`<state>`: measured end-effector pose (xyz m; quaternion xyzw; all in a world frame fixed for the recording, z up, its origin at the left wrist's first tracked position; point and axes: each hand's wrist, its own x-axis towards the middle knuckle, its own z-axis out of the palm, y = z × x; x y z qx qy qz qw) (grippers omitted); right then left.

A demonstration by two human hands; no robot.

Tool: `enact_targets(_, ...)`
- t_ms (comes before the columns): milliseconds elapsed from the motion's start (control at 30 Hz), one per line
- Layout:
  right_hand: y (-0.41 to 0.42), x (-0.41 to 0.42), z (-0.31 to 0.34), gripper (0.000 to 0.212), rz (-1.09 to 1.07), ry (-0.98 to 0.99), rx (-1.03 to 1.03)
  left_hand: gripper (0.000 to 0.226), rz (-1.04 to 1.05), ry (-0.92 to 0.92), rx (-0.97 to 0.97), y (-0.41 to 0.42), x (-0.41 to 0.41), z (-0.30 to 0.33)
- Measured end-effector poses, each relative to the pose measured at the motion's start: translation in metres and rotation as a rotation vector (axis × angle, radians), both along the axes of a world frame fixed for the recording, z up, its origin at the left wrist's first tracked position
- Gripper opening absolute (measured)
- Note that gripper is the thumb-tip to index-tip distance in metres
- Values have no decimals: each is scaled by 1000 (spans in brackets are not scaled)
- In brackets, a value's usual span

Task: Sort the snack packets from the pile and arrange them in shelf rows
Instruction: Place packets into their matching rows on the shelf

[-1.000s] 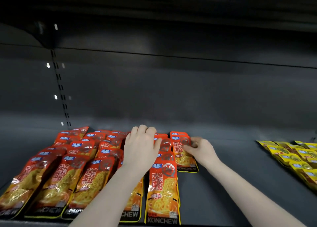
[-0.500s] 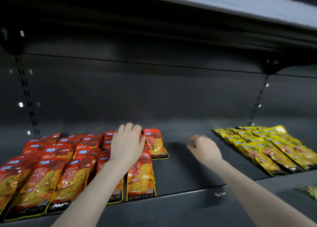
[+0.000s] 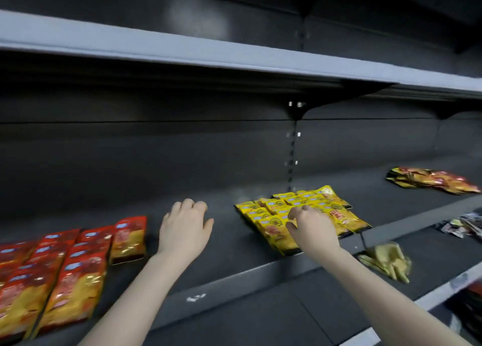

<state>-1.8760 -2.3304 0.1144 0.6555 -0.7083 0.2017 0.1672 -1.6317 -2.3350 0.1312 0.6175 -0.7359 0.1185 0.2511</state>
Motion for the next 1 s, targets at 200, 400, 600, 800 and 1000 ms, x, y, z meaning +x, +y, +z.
enact_targets(200,19,-156,-5,26,-83,-6,-4,34,-96,44,12,-1,-167,-3)
enact_targets(400,14,-283,-9,17,-123,-22,-18,34,-205,78,45,-15,-322,-3)
enact_targets(600,-20,-378,-20,22,-121,-68,-62,32,-262,116,40,-51,-430,-12)
enact_targets(800,-72,-484,-35,24,-152,-110,-73,34,-316,211,89,-103,-524,-29)
enact_targets(1000,-122,-594,-21,26,-205,-136,-80,38,-341,218,138,-149,-608,-21)
